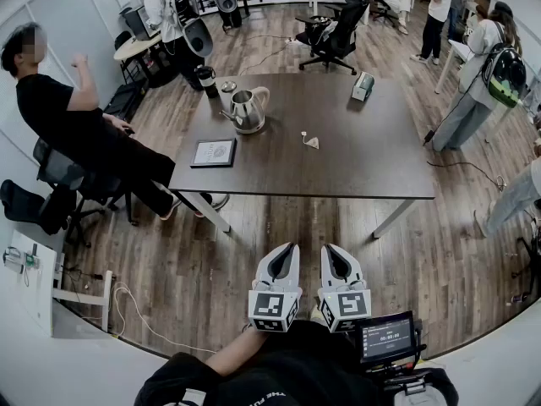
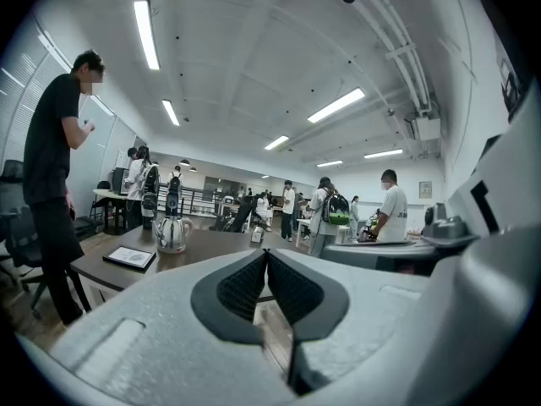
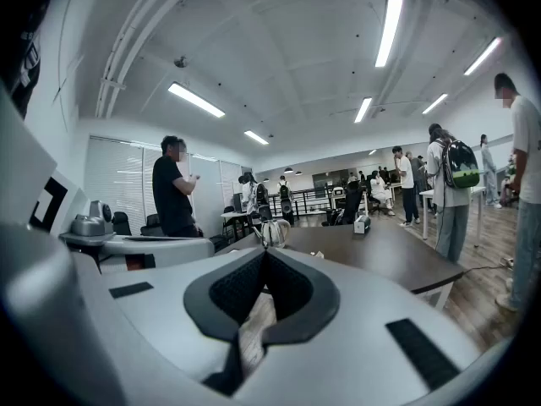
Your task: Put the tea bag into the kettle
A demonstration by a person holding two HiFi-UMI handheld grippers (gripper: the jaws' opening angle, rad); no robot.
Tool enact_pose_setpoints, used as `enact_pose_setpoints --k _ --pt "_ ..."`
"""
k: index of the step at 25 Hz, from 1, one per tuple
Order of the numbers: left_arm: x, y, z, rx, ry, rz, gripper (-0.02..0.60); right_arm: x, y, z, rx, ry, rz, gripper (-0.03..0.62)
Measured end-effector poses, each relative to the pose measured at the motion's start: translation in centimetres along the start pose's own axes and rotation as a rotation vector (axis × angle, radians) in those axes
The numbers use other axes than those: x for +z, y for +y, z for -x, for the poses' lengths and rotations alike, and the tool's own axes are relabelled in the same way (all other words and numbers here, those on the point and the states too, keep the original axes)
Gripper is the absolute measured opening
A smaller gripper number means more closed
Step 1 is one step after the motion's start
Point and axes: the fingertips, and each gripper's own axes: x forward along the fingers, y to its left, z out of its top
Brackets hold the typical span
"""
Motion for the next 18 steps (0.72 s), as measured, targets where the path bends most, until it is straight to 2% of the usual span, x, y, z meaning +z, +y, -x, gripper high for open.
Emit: enact_pose_setpoints --k 7,18 --pt "0.5 0.7 -0.2 0.016 -0.003 -0.026 0.014 0.7 0.5 -0.9 0.020 -0.021 0.018 0.006" --pt "0.7 2.0 -0.4 0.006 -0.010 -0.011 0.014 1.2 1.9 -2.0 0.057 -0.027 0.006 0.005"
